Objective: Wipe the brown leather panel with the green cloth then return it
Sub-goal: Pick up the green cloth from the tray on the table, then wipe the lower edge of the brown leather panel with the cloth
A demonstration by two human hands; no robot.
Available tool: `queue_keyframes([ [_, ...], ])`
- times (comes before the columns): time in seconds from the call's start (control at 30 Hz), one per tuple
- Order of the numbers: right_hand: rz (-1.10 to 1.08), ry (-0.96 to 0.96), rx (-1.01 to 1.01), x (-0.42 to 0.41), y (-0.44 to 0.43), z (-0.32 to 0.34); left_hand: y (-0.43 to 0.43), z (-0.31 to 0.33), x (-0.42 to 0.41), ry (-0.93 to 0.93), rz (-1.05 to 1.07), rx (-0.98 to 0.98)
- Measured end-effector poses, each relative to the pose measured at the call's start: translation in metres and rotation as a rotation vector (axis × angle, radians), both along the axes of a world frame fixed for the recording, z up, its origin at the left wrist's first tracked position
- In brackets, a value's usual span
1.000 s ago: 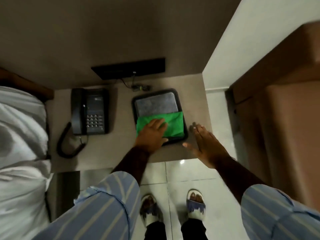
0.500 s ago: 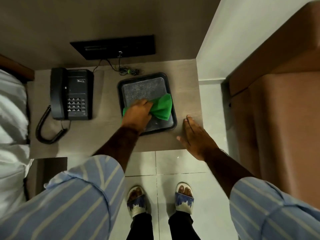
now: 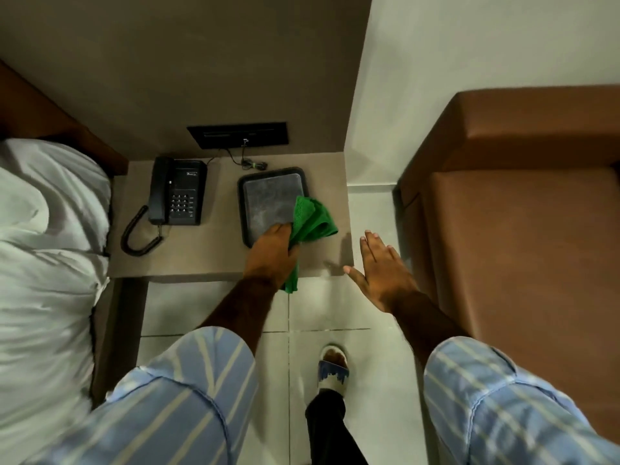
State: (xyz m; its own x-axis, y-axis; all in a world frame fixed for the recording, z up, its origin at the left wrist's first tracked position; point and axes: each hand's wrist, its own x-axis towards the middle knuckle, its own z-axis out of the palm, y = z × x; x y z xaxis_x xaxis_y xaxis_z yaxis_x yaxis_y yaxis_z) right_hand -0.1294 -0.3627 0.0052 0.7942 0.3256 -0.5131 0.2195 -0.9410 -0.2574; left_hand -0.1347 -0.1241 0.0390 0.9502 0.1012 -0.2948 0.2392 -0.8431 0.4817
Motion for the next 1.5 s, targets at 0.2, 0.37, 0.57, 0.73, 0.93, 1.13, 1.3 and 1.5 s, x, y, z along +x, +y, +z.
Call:
queue_keyframes([
  [0.2, -0.056, -0.005, -0.045, -0.102, -0.063, -0.001, -0.055, -0.015, -0.081, 0.003, 0.093, -0.143],
  [0.37, -0.092, 0.029, -0.148, -0.179, -0.135, -0.033, -0.118, -0.067, -0.155, 0.056, 0.199, -0.280],
  [0.57, -0.369, -0.029, -0.227, -0.208, -0.243, -0.100, -0.200, -0.162, -0.227, 0.162, 0.303, -0.460],
  [0.73, -0.274, -0.227, -0.247, -0.233, -0.299, -0.172, -0.273, -0.252, -0.273, 0.266, 0.491, -0.538],
  [0.93, -0.243, -0.619, -0.166, -0.246, -0.322, -0.226, -0.357, -0.348, -0.294, 0.440, 0.617, -0.585],
  [1.13, -0.214, -0.745, -0.138, -0.248, -0.325, -0.243, -0.420, -0.410, -0.232, 0.602, 0.709, -0.646],
  [1.3, -0.206, -0.805, -0.151, -0.250, -0.328, -0.254, -0.432, -0.416, -0.152, 0.410, 0.798, -0.651],
  [1.5, -0.195, -0.812, -0.158, -0.249, -0.329, -0.256, -0.460, -0.390, -0.281, 0.191, 0.788, -0.823],
])
